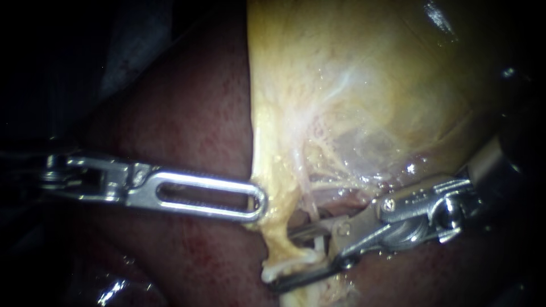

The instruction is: Going back first clip left tube

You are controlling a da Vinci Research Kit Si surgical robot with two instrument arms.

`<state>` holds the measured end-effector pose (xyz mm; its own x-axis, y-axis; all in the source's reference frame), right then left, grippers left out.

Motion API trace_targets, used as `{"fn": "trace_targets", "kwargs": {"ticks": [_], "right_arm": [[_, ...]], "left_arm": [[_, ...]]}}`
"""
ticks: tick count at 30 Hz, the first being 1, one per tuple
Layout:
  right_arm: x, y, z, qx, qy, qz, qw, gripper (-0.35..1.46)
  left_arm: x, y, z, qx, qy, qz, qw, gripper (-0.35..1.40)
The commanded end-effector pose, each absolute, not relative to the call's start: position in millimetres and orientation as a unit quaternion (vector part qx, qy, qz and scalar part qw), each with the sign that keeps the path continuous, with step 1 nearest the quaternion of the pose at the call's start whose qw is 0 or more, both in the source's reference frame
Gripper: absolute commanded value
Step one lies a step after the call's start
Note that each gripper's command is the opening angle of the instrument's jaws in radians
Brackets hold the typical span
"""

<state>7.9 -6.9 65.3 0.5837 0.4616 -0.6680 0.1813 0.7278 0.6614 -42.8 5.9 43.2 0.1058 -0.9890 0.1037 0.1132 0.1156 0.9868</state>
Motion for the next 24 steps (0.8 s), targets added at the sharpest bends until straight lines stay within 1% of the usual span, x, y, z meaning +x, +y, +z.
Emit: {"fn": "trace_targets", "kwargs": {"ticks": [1, 9, 14, 18, 24], "right_arm": [[7.7, -6.6, 65.0, 0.356, 0.449, 0.086, 0.815, 0.44], [5.6, -4.2, 63.0, 0.345, 0.457, 0.088, 0.815, 0.44], [3.0, -2.6, 61.4, 0.344, 0.458, 0.096, 0.814, 0.43], [0.5, -0.6, 59.4, 0.339, 0.46, 0.107, 0.814, 0.41], [-2.1, 2.7, 56.7, 0.321, 0.467, 0.109, 0.817, 0.41]], "left_arm": [[-42.8, 5.9, 43.3, 0.465, -0.471, -0.475, 0.58, -0.35], [-42.7, 6.0, 43.6, 0.466, -0.471, -0.474, 0.58, -0.35], [-42.7, 6.1, 43.9, 0.467, -0.47, -0.473, 0.58, -0.35], [-42.7, 6.3, 44.4, 0.466, -0.471, -0.474, 0.581, -0.35], [-42.8, 6.5, 44.9, 0.465, -0.471, -0.474, 0.581, -0.35]]}}
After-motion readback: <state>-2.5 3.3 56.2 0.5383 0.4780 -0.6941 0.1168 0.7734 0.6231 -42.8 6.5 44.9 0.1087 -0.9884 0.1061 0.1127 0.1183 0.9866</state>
